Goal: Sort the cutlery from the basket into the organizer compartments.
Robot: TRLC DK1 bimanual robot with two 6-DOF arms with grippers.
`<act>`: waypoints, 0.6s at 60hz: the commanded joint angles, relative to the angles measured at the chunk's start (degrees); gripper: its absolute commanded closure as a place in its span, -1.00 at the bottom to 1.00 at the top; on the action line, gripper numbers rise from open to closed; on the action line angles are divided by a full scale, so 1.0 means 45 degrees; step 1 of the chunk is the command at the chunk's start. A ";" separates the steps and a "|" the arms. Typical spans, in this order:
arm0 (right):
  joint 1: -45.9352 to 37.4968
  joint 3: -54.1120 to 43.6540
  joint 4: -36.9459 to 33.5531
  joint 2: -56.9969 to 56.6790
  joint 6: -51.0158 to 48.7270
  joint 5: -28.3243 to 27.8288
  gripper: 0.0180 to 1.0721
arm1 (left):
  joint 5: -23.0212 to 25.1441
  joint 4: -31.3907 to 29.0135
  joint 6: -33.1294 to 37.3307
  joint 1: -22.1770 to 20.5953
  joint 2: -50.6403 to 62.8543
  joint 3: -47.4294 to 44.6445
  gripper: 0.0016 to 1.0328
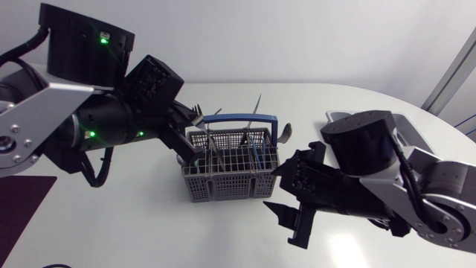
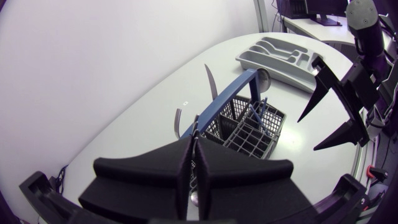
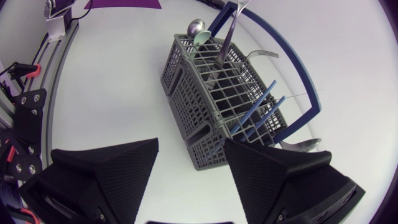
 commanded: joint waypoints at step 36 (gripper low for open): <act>0.0803 0.0819 0.0849 0.1390 0.0890 0.1495 -0.47 | -0.3827 -0.2627 -0.1036 -0.2259 0.1297 0.2551 0.94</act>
